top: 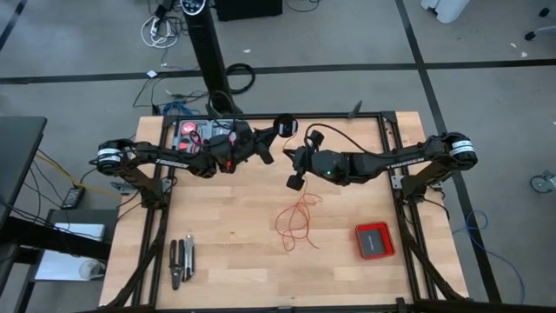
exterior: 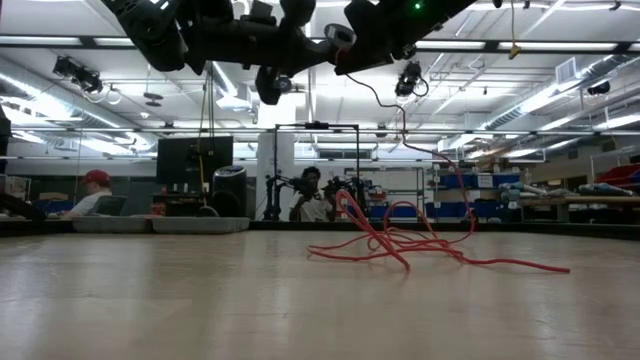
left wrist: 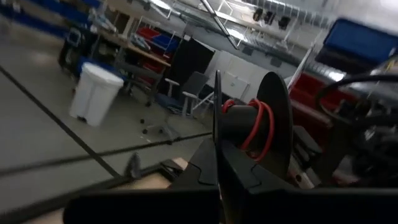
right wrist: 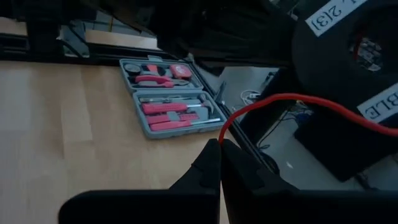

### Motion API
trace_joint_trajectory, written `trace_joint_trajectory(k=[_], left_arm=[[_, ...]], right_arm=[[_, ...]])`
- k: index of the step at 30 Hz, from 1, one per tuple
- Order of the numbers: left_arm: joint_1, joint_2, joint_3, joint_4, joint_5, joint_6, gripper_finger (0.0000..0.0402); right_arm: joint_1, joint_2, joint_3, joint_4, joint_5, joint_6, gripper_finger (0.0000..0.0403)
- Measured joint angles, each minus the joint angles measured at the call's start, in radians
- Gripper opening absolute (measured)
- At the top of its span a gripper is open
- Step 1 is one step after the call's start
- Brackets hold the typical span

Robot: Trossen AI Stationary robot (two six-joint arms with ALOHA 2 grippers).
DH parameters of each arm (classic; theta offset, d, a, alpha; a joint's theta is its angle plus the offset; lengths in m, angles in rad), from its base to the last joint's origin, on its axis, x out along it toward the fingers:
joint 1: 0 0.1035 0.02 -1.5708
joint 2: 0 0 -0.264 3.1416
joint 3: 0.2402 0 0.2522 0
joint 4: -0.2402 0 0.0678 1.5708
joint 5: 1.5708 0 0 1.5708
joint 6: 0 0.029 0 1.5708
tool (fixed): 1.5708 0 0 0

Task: Coil cords
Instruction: Coil the red wire onto the spool

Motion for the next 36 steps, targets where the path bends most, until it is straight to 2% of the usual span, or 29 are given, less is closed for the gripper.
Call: trace_joint_trajectory(k=[7,11,16,21,30,36], left_arm=[[0.000,0.000,0.000,0.026,0.012,-0.193,0.0000],[0.000,0.000,0.000,0.092,0.009,-0.208,0.0000],[0.000,0.000,0.000,0.106,-0.029,-0.219,0.0000],[-0.001,0.000,0.000,0.084,-0.035,-0.070,0.0000],[-0.003,0.000,0.000,0.008,-0.036,0.171,0.0000],[-0.003,0.000,0.000,-0.029,-0.035,0.193,0.0000]], right_arm=[[0.019,0.000,0.000,-0.036,-0.006,-0.013,0.0000],[0.047,0.000,0.000,-0.037,-0.068,-0.046,0.0000],[0.060,0.000,0.000,-0.030,-0.065,-0.034,0.0000],[0.051,0.000,0.000,-0.012,-0.076,-0.023,0.0000],[0.016,0.028,0.110,-0.184,-0.169,-0.002,0.0000],[0.013,0.073,0.196,-0.272,-0.185,-0.118,0.0000]])
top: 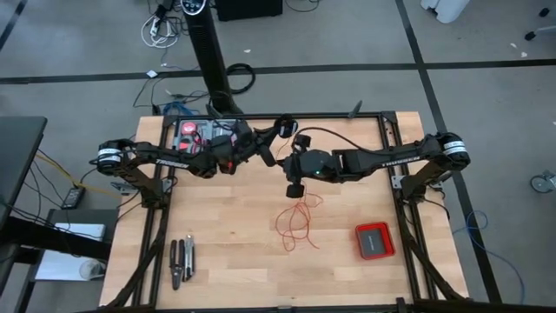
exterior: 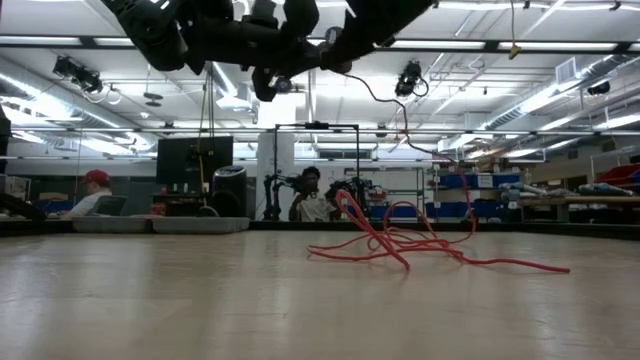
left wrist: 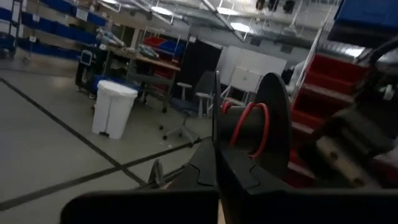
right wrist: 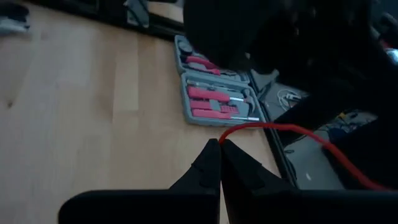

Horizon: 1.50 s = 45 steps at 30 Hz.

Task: Coil cords
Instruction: Coil the red wire onto the spool

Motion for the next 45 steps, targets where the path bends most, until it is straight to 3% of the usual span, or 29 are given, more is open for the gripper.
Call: trace_joint_trajectory(k=[8,13,19,31,41,45], left_arm=[[-0.003,0.000,0.000,-0.135,0.047,-0.084,0.0000],[-0.003,0.000,0.000,-0.153,0.111,-0.101,0.0000],[-0.003,0.000,0.000,-0.191,0.113,-0.102,0.0000],[-0.003,0.000,0.000,-0.115,0.088,-0.130,0.0000],[-0.003,0.000,0.000,-0.111,0.088,-0.130,0.0000],[-0.003,0.000,0.000,-0.101,0.088,-0.130,0.0000]], right_arm=[[-0.016,0.010,0.030,-0.010,0.007,-0.161,0.0000],[-0.039,0.010,0.030,-0.011,0.000,-0.167,0.0000],[-0.054,0.010,0.030,-0.019,-0.085,-0.124,0.0000],[-0.028,0.010,0.030,-0.106,-0.177,-0.092,0.0004],[0.067,0.010,0.030,-0.129,-0.183,0.035,0.0120],[0.105,0.006,0.030,-0.183,-0.116,0.028,0.0145]])
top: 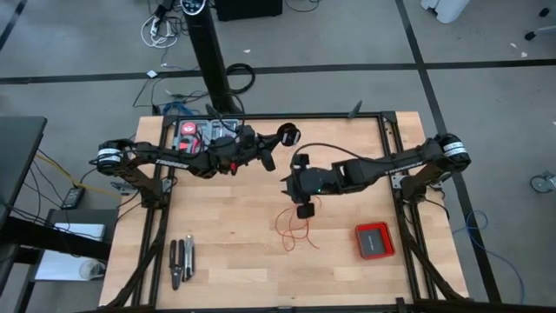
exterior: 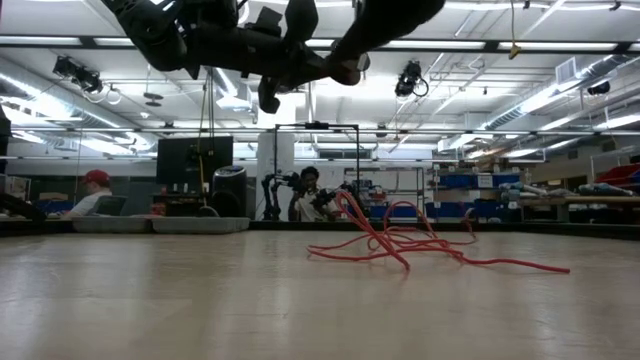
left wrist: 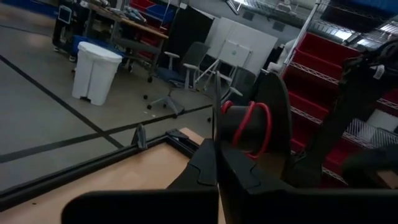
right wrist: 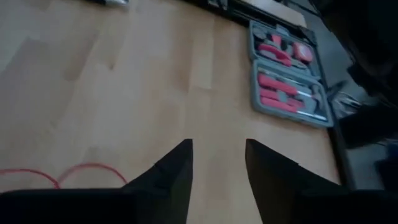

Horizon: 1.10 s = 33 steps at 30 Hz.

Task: Coil cords
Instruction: Coil the red wire onto the spool

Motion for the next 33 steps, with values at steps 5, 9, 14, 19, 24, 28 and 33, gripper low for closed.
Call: trace_joint_trajectory(k=[5,9,14,19,24,28,33], left_arm=[[0.000,0.000,0.000,0.000,0.023,-0.010,0.0000],[0.000,0.000,0.000,0.000,0.030,-0.030,0.0000],[0.000,0.000,0.000,-0.001,0.030,-0.052,0.0000],[0.000,0.000,0.000,-0.001,0.033,-0.145,0.0000],[0.000,0.000,0.000,0.005,0.056,-0.221,0.0000],[0.000,0.000,0.000,0.044,0.120,-0.259,0.0000],[0.000,0.000,0.000,0.061,0.158,-0.245,0.0000]], right_arm=[[0.022,-0.004,0.000,-0.099,0.123,-0.017,0.0148],[0.040,-0.010,0.000,-0.147,0.184,-0.106,0.0141],[0.084,-0.011,0.000,-0.132,0.410,-0.358,0.0134],[0.091,-0.011,0.000,-0.134,0.533,-0.570,0.0134],[0.092,-0.011,0.000,-0.146,0.557,-0.746,0.0128],[0.082,-0.011,0.000,-0.152,0.637,-0.846,0.0121],[0.070,-0.011,0.000,-0.151,0.722,-0.820,0.0113]])
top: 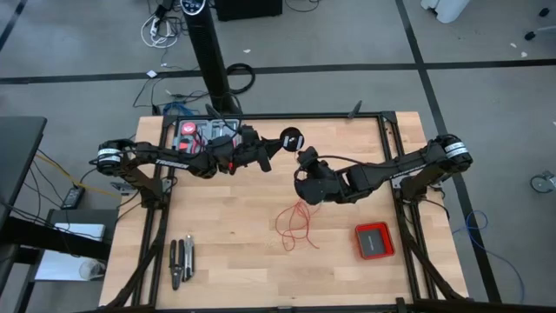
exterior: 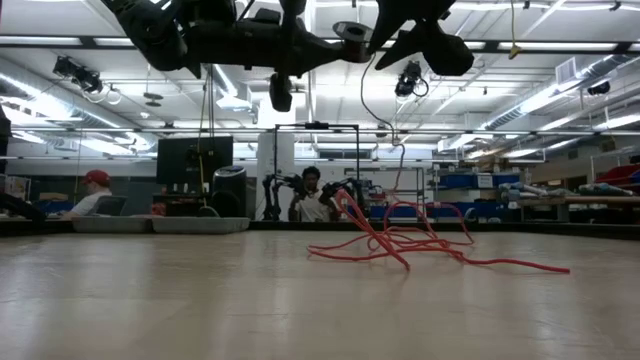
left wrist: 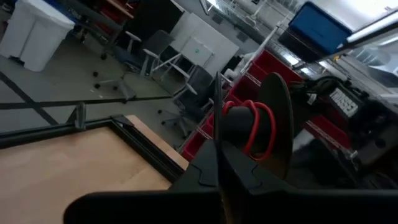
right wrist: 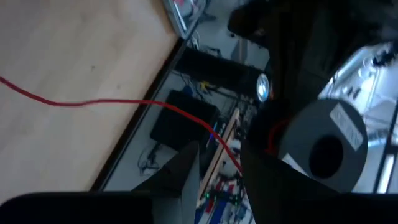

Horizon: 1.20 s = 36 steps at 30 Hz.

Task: Coil cords
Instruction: Coil the red wire onto the spool

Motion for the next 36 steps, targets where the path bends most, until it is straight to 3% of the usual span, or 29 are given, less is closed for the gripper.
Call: trace_joint_trajectory(k=[4,15,20,23,25,29,36], left_arm=[[0.000,0.000,0.000,0.007,0.003,-0.010,0.0000],[-0.001,0.000,0.000,0.048,0.041,-0.074,0.0000],[-0.001,0.000,0.000,0.058,0.069,-0.107,0.0000],[-0.001,0.000,0.000,0.071,0.075,-0.115,0.0000],[-0.001,0.000,0.000,0.076,0.088,-0.112,0.0000],[-0.001,0.000,0.000,0.077,0.117,-0.065,0.0000],[-0.001,0.000,0.000,0.132,0.123,0.036,0.0000]], right_arm=[[0.003,0.000,0.000,0.007,0.024,-0.018,0.0104],[0.002,0.000,0.000,0.042,-0.037,-0.243,0.0059],[0.002,0.000,0.000,0.092,-0.057,-0.357,0.0056],[-0.005,0.000,0.000,0.095,-0.073,-0.344,0.0060],[0.000,0.000,0.000,0.101,-0.076,-0.250,0.0063],[0.042,-0.011,-0.001,0.169,-0.031,0.104,0.0063],[0.062,-0.068,-0.001,0.048,-0.107,0.736,0.0057]])
